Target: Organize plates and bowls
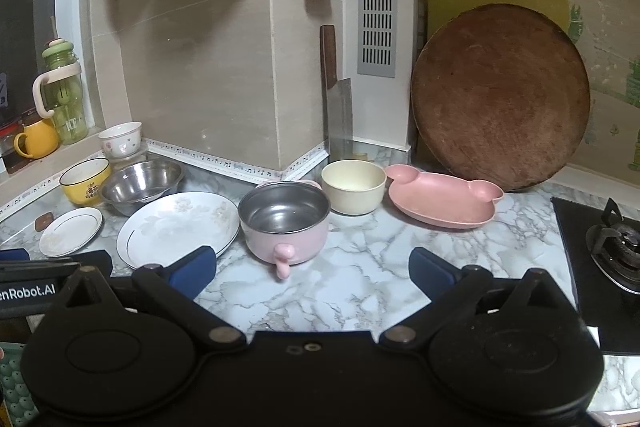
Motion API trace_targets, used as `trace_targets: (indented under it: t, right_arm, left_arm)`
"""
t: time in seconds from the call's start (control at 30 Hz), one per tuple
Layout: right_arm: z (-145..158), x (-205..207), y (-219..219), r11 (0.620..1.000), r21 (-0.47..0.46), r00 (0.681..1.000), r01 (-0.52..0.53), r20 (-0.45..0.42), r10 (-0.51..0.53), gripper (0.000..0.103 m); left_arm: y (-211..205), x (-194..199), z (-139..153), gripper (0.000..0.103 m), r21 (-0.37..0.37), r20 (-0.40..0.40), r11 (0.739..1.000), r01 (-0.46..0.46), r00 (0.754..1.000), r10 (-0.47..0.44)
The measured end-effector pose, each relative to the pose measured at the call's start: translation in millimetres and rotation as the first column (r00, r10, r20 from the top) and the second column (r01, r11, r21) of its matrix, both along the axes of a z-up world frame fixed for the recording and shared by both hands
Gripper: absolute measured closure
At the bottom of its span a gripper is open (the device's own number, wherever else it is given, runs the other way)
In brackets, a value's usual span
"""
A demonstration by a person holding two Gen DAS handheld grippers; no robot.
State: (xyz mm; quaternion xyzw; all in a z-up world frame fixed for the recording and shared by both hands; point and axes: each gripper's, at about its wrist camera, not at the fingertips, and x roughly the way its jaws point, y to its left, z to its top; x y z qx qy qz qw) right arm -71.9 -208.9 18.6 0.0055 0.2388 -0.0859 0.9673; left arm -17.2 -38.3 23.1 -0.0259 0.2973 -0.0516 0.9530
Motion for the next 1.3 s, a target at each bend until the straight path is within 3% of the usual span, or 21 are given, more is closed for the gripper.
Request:
trace_targets:
  t: [1.3]
  right_arm:
    - [10.5, 2.7, 11.9, 0.999, 0.008, 0.999, -0.039, 0.023, 0.038, 0.0]
  left_arm:
    - [13.6, 5.2, 13.7, 0.0, 0.009, 0.05, 1.0, 0.012, 0.999, -0.012]
